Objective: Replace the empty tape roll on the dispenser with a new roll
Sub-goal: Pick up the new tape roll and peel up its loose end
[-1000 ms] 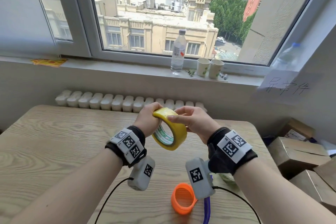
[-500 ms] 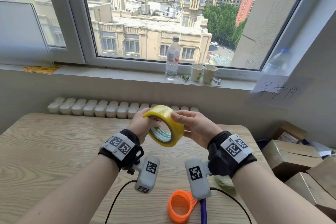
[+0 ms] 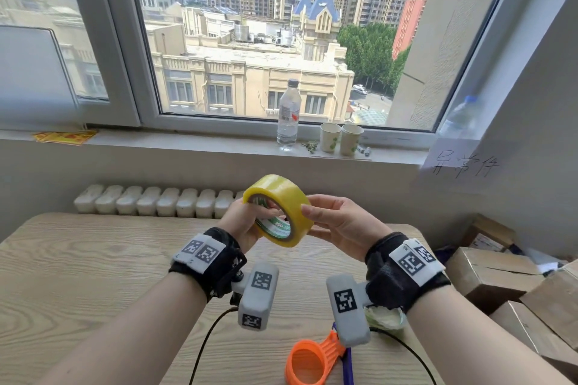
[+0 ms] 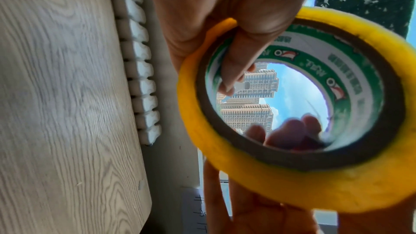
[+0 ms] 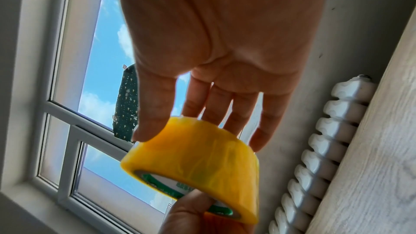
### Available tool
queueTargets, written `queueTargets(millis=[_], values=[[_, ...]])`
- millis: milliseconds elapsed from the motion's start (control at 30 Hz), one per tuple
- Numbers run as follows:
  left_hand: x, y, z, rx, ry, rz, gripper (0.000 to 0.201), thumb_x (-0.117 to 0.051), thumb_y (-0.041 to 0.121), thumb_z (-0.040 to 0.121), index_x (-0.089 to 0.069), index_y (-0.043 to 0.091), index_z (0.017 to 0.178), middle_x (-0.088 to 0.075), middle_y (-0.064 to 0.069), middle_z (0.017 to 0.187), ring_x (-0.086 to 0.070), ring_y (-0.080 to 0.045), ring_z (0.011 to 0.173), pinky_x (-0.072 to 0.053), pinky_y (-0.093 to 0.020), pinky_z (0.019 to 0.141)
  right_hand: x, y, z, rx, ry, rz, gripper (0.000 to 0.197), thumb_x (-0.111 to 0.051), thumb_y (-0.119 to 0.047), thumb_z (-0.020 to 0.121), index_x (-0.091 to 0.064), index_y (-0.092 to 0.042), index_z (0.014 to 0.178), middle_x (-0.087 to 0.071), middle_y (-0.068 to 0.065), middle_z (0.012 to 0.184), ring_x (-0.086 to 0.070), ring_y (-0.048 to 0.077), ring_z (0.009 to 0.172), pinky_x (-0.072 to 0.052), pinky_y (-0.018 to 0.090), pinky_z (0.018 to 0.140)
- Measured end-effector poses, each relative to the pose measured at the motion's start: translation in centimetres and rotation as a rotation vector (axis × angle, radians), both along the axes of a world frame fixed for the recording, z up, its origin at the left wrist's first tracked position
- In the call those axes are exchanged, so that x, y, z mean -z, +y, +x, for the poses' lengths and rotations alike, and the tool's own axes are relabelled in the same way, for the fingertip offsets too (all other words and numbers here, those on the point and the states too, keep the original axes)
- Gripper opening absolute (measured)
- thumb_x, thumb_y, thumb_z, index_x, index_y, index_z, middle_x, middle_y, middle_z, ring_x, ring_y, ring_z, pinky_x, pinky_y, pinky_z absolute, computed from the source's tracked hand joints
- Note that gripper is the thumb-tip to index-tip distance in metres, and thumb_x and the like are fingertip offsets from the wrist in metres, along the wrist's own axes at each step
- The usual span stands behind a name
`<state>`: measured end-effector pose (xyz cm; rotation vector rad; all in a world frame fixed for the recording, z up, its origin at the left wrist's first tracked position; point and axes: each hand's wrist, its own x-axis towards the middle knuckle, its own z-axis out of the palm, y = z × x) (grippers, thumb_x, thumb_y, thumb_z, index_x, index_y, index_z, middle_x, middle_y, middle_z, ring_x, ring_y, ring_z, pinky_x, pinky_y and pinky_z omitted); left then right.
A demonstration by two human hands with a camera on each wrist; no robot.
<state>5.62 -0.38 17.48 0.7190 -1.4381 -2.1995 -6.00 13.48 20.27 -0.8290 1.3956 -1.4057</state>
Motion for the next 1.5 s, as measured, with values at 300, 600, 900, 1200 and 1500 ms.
queueTargets(millis=[300, 600, 900, 1200, 1500], values=[[-1.2, 0.3, 0.7, 0.168, -0.172, -0.654, 0.047, -0.076, 0.003, 0.064, -0.058, 0.019, 0.104, -0.064, -0.004, 0.096, -0.061, -0.020, 0.091, -0.052, -0.033, 0.082, -0.7, 0.5, 0.0, 0.107, 0.085, 0.018, 0.027, -0.071, -0.015, 0.076, -0.070, -0.002, 0.099, -0.068, 0.010, 0.087, -0.062, 0.020, 0.080, -0.049, 0.027, 0.073], [-2.2, 1.0, 1.8, 0.401, -0.106, -0.549, 0.083, -0.077, 0.069, 0.043, -0.065, 0.012, 0.102, -0.070, 0.001, 0.086, -0.065, -0.010, 0.085, -0.052, -0.027, 0.085, -1.3, 1.0, 0.5, 0.303, -0.076, 0.021, 0.015, -0.054, -0.019, 0.086, -0.061, -0.007, 0.087, -0.056, 0.011, 0.078, -0.054, 0.022, 0.068, -0.044, 0.033, 0.070], [-3.2, 1.7, 1.7, 0.321, -0.094, -0.324, 0.050, -0.057, 0.036, 0.086, -0.054, 0.002, 0.123, -0.060, -0.013, 0.098, -0.057, -0.018, 0.078, -0.048, -0.029, 0.076, -1.7, 0.8, -0.1, 0.398, 0.390, 0.024, 0.019, -0.057, -0.013, 0.089, -0.074, -0.012, 0.097, -0.070, 0.000, 0.089, -0.061, 0.009, 0.082, -0.046, 0.022, 0.073], [-3.1, 2.1, 1.3, 0.213, -0.135, -0.328, 0.026, -0.043, 0.030, 0.096, -0.061, 0.011, 0.096, -0.061, -0.008, 0.085, -0.057, -0.018, 0.077, -0.045, -0.030, 0.077, -2.9, 0.9, 0.3, 0.061, 1.039, 0.295, 0.053, -0.069, -0.010, 0.068, -0.061, -0.033, 0.115, -0.066, -0.005, 0.106, -0.063, 0.006, 0.090, -0.053, 0.026, 0.079], [-3.8, 1.7, 1.3, 0.388, -0.092, -0.370, 0.045, -0.047, 0.029, 0.077, -0.059, -0.001, 0.108, -0.060, -0.016, 0.095, -0.058, -0.021, 0.079, -0.046, -0.028, 0.070, -2.4, 0.4, 0.4, 0.293, 0.927, 0.353, 0.033, -0.065, -0.011, 0.063, -0.062, -0.033, 0.089, -0.066, -0.007, 0.091, -0.063, 0.021, 0.097, -0.050, 0.033, 0.088]])
